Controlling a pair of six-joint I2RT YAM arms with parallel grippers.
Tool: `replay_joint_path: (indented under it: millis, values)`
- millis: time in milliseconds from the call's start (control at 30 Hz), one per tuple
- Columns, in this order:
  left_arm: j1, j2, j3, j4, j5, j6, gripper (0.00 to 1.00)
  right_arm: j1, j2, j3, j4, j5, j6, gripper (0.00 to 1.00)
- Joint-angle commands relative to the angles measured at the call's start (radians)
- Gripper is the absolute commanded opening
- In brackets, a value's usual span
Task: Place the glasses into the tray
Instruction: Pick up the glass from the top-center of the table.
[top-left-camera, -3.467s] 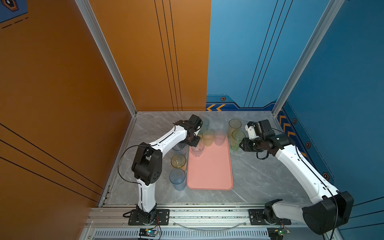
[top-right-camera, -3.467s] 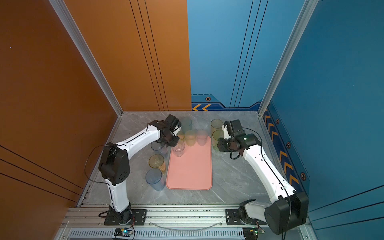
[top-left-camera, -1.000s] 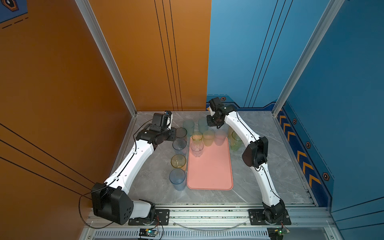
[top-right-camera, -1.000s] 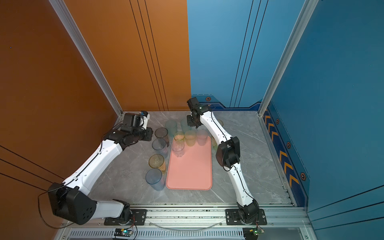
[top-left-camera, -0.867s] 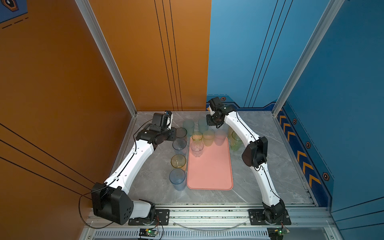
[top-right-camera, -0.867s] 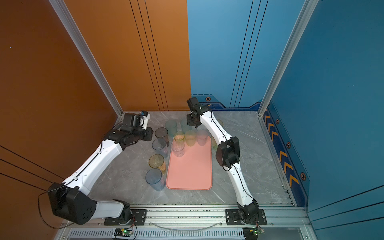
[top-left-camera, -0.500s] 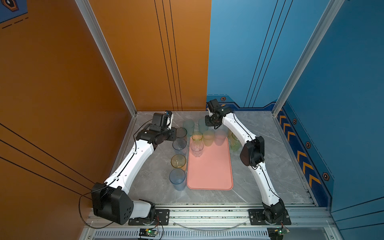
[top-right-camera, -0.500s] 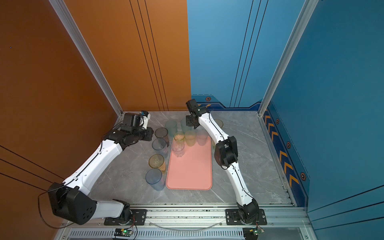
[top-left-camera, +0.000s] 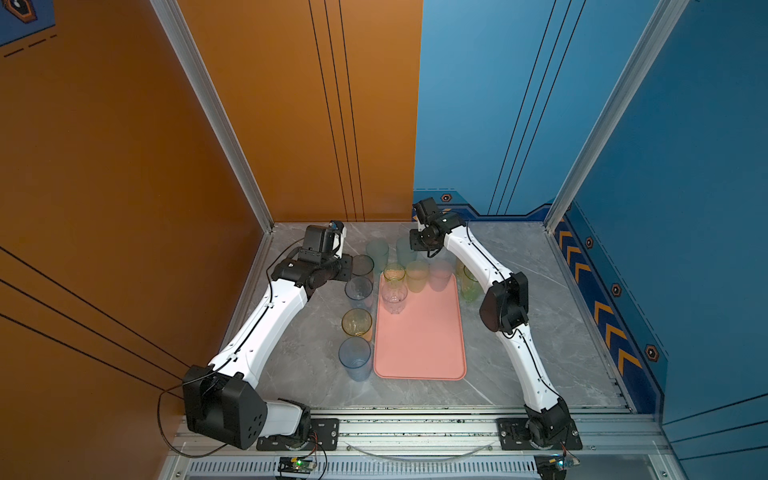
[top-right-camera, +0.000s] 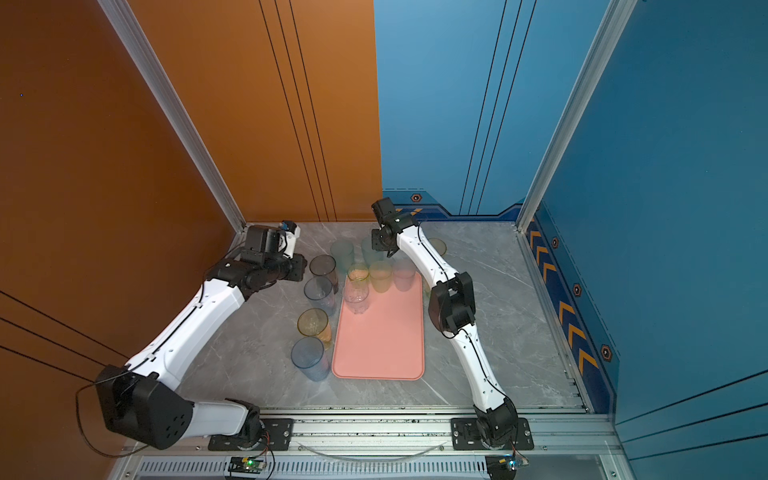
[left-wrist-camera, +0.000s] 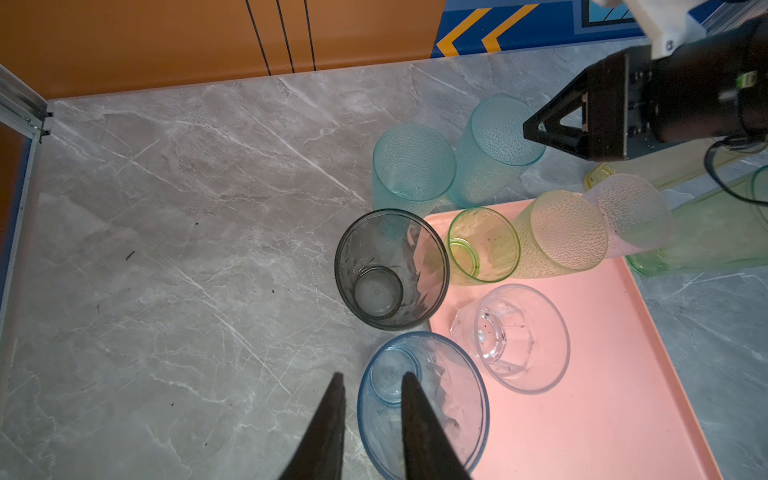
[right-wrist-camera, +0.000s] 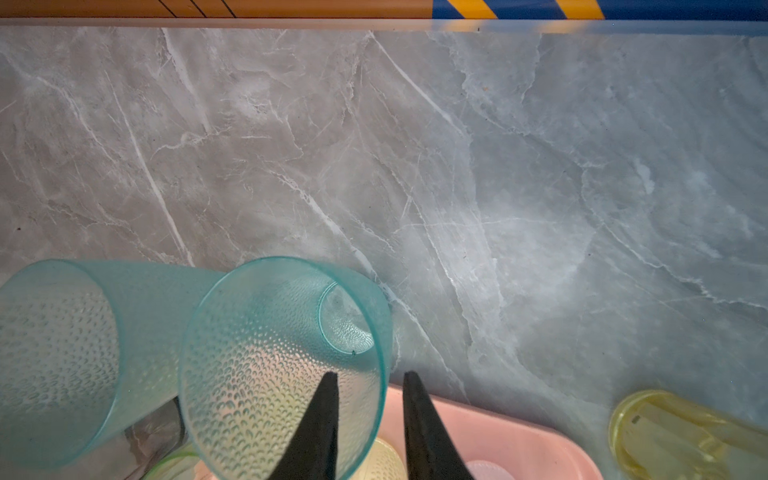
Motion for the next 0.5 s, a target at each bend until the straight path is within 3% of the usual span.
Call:
replay_joint_path:
  millis: [0,467]
  values:
    - [0.013,0.006,-0.018,0.011,0.02,0.018,0.26,0.0,0.025,0.019,0.015,0.018,0.017,0.25]
    - [0.021,0.02,-0.013,0.012,0.026,0.021,0.26,0.001,0.034,0.017,0.016,0.03,0.008,0.14]
